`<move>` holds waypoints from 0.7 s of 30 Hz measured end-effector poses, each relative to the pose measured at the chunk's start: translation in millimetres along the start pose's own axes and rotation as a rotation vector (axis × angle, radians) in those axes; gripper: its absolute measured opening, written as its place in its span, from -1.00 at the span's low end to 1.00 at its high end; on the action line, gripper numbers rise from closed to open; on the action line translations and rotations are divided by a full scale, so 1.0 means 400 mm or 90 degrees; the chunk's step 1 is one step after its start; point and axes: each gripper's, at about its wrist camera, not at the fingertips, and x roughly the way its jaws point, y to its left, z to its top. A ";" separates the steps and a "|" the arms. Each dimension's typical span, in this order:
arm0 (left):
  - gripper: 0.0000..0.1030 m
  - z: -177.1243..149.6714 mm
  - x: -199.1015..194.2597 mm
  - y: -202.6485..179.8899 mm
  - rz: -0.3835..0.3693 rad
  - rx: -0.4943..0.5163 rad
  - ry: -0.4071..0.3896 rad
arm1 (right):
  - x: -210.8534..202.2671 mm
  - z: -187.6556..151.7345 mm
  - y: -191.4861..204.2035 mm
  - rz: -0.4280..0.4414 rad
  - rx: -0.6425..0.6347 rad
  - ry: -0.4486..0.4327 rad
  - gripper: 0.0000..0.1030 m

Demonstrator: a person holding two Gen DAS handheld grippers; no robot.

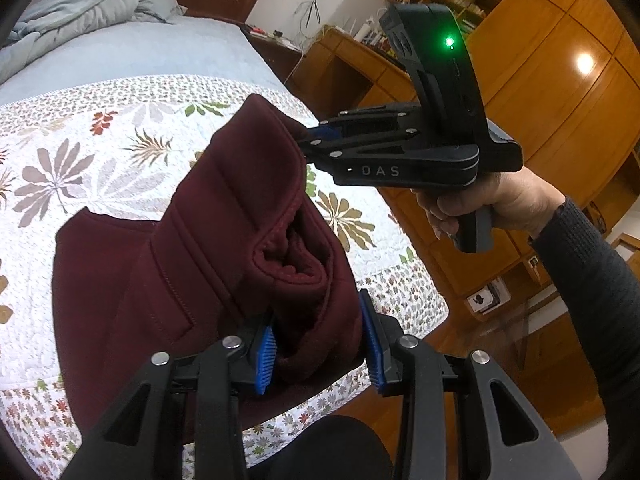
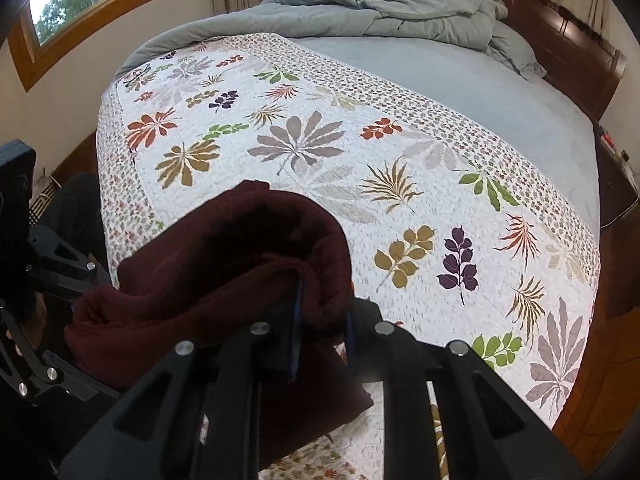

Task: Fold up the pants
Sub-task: 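Fold the lifted end over onto the rest of the trousers with both tools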

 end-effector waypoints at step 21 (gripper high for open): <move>-0.29 -0.022 0.174 -0.019 0.011 -0.006 0.064 | 0.065 -0.139 -0.073 -0.015 -0.011 -0.009 -0.67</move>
